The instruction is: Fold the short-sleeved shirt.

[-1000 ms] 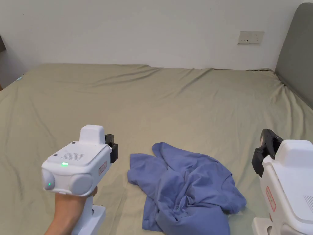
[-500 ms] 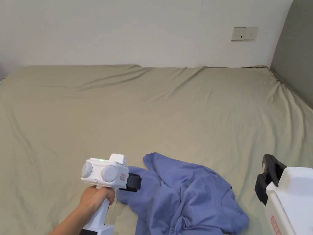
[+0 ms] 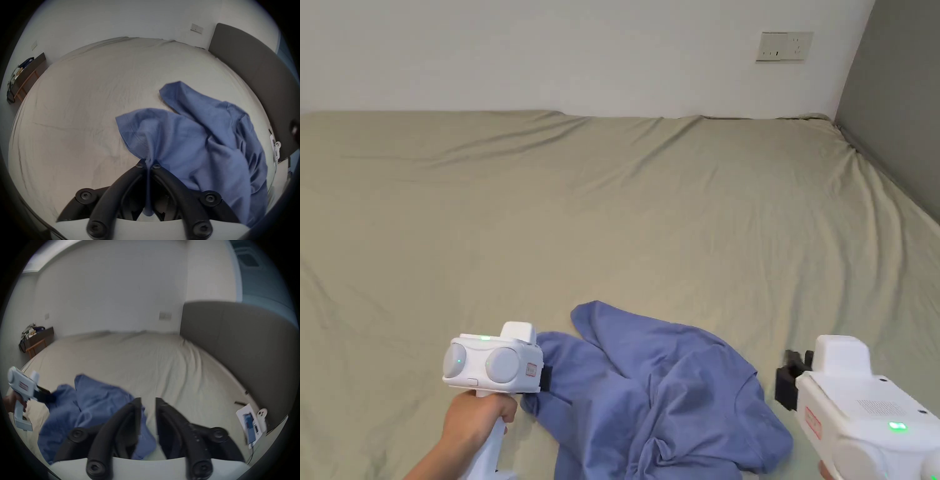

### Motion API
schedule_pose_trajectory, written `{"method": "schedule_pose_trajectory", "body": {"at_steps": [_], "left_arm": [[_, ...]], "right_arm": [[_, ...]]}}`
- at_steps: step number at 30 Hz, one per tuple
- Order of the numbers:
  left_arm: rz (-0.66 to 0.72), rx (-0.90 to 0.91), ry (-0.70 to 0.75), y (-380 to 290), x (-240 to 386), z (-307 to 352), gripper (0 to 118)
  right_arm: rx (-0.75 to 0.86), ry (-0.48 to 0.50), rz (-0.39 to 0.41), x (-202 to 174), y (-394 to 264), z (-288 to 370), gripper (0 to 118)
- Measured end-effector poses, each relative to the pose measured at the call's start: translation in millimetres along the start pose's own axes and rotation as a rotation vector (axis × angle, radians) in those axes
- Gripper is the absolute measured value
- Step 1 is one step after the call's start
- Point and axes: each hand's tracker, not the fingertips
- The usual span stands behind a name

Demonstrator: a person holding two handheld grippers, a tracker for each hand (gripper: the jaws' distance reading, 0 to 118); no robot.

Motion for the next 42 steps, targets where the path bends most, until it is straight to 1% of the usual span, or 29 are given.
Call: {"method": "schedule_pose_trajectory", "body": {"at_steps": [1,3,4,5,8,9,10,11,13,15,17,18,20,22,24,26,30,32,33,34,38,42], "left_arm": [[0.015,0.037,-0.011,1,-2,9,2],[0.02,0.071,-0.038,3,-4,24,2],[0.017,0.081,-0.047,2,-3,35,2],[0.013,0.096,-0.059,2,-3,42,2],[0.004,0.123,-0.087,4,-6,58,2],[-0.003,0.134,-0.091,4,-6,62,2],[-0.011,0.144,-0.091,4,-7,66,2],[-0.02,0.146,-0.089,4,-7,69,2],[-0.034,0.152,-0.087,4,-6,73,2],[-0.041,0.158,-0.082,3,-7,77,2],[-0.034,0.168,-0.081,2,-7,82,2],[-0.026,0.174,-0.08,2,-8,84,2],[-0.011,0.202,-0.075,1,-11,90,2],[-0.005,0.255,-0.067,2,-13,101,2],[-0.004,0.31,-0.039,7,-16,115,1],[0.005,0.363,-0.033,16,-21,132,1],[0.022,0.456,-0.002,48,-34,170,1],[0.019,0.507,0.034,68,-39,190,1],[0.021,0.533,0.048,80,-43,202,1],[0.026,0.56,0.062,92,-47,214,1],[0.017,0.653,0.132,139,-59,260,1],[0.025,0.751,0.209,181,-68,303,1]], "right_arm": [[-0.06,0.011,-0.01,1,-1,-15,51],[-0.169,0.028,-0.036,-1,-5,-40,85],[-0.244,0.018,-0.03,-2,-8,-54,103],[-0.302,0.029,-0.044,-2,-12,-65,107],[-0.451,0.039,-0.072,-3,-29,-87,98],[-0.505,0.035,-0.093,-4,-34,-92,92],[-0.519,0.044,-0.136,-3,-41,-92,78],[-0.523,0.067,-0.156,-3,-45,-91,61],[-0.511,0.117,-0.185,-4,-46,-87,19],[-0.49,0.137,-0.164,-14,-42,-72,16],[-0.457,0.091,-0.041,-25,-33,-64,13],[-0.408,0.081,0.006,-23,-30,-61,12],[-0.334,0.047,0.057,-24,-18,-46,12],[-0.206,0.048,0.092,-19,-5,-28,11],[-0.089,-0.002,0.151,-18,16,-8,11],[0.034,-0.07,0.227,-20,44,16,11],[0.193,-0.106,0.269,-12,99,45,11],[0.246,-0.143,0.318,-11,128,55,11],[0.283,-0.142,0.329,-9,142,60,11],[0.304,-0.15,0.322,-5,158,61,11],[0.387,-0.156,0.28,4,214,76,11],[0.468,-0.153,0.222,15,269,79,11]]}}
